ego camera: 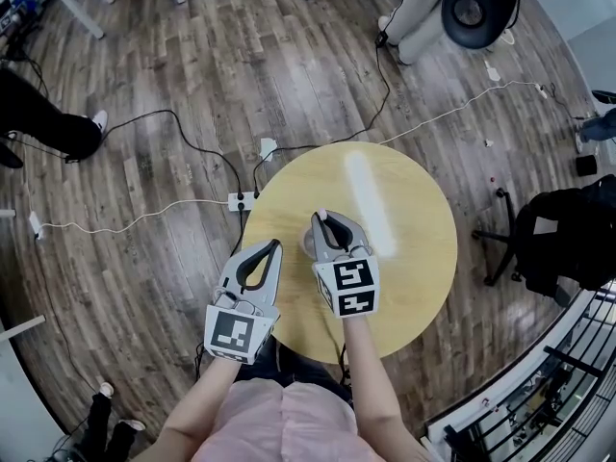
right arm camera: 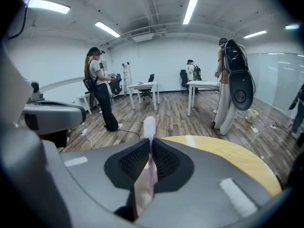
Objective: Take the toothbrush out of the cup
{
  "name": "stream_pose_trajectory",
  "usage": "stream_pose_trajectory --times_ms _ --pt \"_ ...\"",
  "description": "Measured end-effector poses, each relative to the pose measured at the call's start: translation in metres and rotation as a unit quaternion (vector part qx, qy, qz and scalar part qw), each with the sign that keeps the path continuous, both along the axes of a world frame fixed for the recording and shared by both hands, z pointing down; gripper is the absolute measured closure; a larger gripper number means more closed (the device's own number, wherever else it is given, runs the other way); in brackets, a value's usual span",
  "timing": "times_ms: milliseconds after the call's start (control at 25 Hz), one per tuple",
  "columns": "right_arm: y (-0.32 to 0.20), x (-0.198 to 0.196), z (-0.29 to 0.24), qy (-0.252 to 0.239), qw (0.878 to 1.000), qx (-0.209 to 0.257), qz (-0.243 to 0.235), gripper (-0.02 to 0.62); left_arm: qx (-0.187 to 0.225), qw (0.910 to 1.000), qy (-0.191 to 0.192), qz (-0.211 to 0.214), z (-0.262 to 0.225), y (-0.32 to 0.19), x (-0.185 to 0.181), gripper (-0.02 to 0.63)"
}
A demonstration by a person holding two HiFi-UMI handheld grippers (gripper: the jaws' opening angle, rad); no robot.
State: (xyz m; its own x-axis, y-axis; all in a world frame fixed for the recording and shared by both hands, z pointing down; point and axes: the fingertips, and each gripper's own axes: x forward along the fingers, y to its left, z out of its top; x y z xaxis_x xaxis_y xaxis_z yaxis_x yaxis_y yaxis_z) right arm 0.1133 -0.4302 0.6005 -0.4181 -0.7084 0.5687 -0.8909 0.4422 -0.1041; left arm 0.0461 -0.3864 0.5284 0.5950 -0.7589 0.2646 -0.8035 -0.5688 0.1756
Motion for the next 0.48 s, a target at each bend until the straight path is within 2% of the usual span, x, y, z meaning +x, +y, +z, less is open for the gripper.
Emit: stream_pose_trajectory --times_ms 480 --pt "0.021 0.028 -0.080 -0.086 0.990 0.106 0.045 0.569 0.076 0.9968 0.025 0.008 -0.065 -0.004 0.019 0.607"
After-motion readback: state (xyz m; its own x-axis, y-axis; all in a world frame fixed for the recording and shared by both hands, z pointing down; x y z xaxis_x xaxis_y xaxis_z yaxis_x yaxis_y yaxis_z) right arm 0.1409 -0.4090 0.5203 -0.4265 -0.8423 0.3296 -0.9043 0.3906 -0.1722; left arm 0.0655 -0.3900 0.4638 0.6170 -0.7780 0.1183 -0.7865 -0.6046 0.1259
